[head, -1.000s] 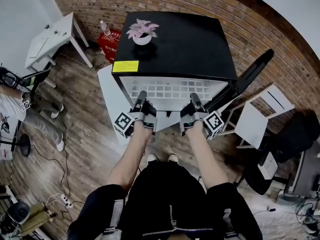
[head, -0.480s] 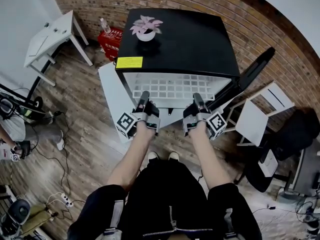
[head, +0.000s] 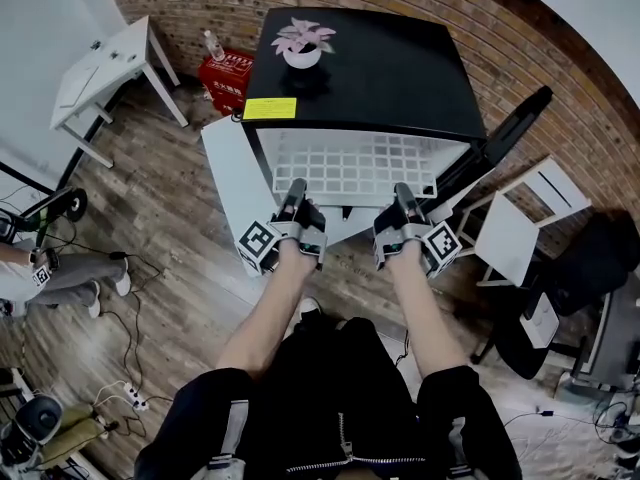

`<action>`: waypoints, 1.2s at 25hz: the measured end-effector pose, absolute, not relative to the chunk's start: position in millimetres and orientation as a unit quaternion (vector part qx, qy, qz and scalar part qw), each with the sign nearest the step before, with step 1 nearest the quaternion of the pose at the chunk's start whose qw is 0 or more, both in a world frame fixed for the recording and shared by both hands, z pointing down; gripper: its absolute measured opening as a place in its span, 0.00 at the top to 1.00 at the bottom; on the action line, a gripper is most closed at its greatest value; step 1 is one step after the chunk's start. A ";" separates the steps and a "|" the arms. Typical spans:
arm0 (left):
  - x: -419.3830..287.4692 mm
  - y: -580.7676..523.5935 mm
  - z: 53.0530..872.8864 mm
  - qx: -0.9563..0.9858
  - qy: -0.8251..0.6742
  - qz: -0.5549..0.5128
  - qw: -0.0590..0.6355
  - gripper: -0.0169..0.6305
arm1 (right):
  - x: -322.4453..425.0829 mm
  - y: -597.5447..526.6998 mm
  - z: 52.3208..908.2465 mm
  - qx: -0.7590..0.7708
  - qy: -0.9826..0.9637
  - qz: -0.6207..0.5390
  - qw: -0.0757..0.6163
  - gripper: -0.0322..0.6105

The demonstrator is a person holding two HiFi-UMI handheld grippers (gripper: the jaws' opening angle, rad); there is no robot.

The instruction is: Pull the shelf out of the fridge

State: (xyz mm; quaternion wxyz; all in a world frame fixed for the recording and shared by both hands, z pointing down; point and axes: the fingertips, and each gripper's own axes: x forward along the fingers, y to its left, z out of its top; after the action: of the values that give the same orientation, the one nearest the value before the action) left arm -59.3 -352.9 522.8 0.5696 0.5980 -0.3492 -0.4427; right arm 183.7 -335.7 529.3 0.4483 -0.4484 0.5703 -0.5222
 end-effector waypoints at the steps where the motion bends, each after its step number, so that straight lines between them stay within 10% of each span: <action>1: -59.7 -349.5 523.6 0.598 -0.350 -0.443 0.568 0.92 | 183.3 -332.1 529.6 -0.448 0.570 -0.523 0.448 0.91; 30: -63.5 -303.5 527.2 0.593 -0.359 -0.442 0.570 0.92 | 179.0 -286.7 533.3 -0.441 0.574 -0.535 0.436 0.91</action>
State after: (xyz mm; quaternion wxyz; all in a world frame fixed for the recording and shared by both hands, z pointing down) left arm -63.5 -303.5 527.2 0.5703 0.5927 -0.3585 -0.4415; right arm 179.0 -286.7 533.3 0.4358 -0.4412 0.5742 -0.5345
